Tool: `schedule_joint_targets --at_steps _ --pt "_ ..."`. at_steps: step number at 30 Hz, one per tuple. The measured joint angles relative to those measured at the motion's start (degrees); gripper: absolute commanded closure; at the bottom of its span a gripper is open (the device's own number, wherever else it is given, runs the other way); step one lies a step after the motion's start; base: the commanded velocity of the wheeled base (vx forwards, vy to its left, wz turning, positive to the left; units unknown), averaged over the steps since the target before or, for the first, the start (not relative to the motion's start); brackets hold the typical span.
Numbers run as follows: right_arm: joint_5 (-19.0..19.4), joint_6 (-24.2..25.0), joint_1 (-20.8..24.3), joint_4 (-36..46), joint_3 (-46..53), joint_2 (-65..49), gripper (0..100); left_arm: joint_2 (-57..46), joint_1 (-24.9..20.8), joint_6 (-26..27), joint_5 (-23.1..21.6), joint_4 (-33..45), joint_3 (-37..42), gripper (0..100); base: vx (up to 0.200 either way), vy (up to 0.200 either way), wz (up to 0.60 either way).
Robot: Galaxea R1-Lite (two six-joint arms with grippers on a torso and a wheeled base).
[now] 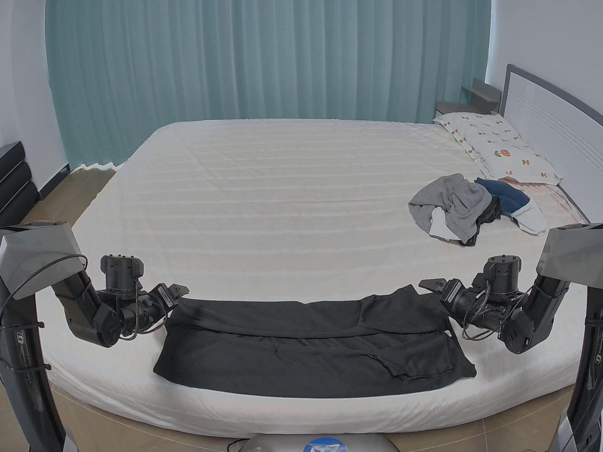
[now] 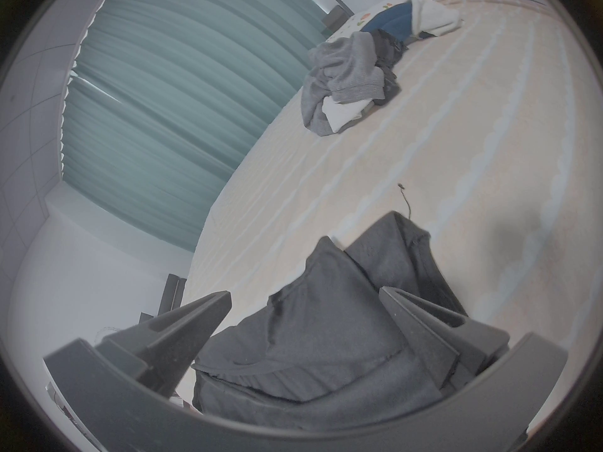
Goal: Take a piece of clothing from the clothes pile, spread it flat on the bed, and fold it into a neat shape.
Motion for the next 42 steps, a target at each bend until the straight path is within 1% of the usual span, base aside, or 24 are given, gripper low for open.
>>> schedule_joint_targets --at_steps 4,6,10,11,18,27,33,37,42 --pt "0.0 -1.9 0.0 0.2 -2.7 2.1 0 -0.1 0.1 -0.9 -0.3 0.0 -0.6 0 0.0 0.0 0.0" --pt "0.0 -3.8 -0.2 0.3 -4.4 3.9 0 -0.1 0.1 -1.1 -0.5 0.0 -0.9 0 0.0 0.0 0.0" --pt "0.2 -5.1 -0.2 0.4 -5.7 6.6 0 -0.1 0.1 -1.2 -0.6 0.0 -1.1 0 0.0 0.0 0.0" --pt "0.3 -5.4 -0.1 0.4 -5.8 7.2 100 -0.1 0.1 -1.2 -0.6 0.0 -1.1 0 0.0 0.0 0.0" --pt "0.5 -6.8 -0.2 0.5 -5.8 9.7 100 0.0 0.1 -1.2 -0.6 0.0 -1.2 0 0.0 0.0 0.0" --pt "0.6 -9.4 -1.4 0.4 -3.0 9.3 100 0.4 0.1 -1.2 -0.6 0.0 -1.2 0 0.0 0.0 0.0" --pt "3.0 -10.3 -3.5 -0.1 2.0 5.8 100 1.0 0.4 -1.1 -0.6 0.0 -1.5 0 0.0 0.0 0.0" --pt "3.7 -10.6 -4.6 -0.2 3.7 4.2 100 1.5 0.8 -0.9 -0.8 0.0 -1.7 0 0.0 0.0 0.0" --pt "3.9 -11.8 -4.6 -0.2 4.4 3.8 100 2.2 1.0 -0.5 -1.0 0.0 -1.9 0 0.0 0.0 0.0"
